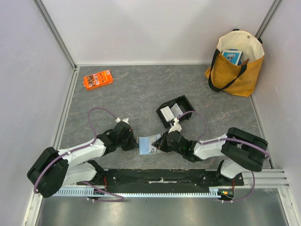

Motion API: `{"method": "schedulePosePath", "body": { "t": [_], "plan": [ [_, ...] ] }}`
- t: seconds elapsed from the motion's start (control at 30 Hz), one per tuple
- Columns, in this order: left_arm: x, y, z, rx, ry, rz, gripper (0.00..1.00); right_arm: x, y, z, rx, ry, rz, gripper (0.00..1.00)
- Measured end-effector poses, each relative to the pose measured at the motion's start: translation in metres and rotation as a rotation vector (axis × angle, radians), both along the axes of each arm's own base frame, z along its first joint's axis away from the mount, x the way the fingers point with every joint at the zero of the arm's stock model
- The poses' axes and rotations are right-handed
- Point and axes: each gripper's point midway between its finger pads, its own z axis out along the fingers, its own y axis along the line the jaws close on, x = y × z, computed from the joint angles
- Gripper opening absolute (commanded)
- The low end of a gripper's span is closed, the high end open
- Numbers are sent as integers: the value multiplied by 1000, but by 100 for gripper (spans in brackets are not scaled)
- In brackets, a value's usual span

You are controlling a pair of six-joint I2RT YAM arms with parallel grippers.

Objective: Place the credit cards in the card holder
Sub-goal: Insert the credit card into the card holder.

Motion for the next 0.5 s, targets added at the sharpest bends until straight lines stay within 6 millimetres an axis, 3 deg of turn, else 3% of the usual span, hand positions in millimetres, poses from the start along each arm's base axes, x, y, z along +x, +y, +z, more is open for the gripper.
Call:
{"method": "schedulePosePath", "body": {
  "t": [0.33,0.5],
  "plan": [
    [0,-1,-1,-6,18,22,2,-8,-4,-2,-4,24,5,0],
    [0,-1,-1,-6,19,22,2,-6,8,-4,11,32,32,0]
  ]
}}
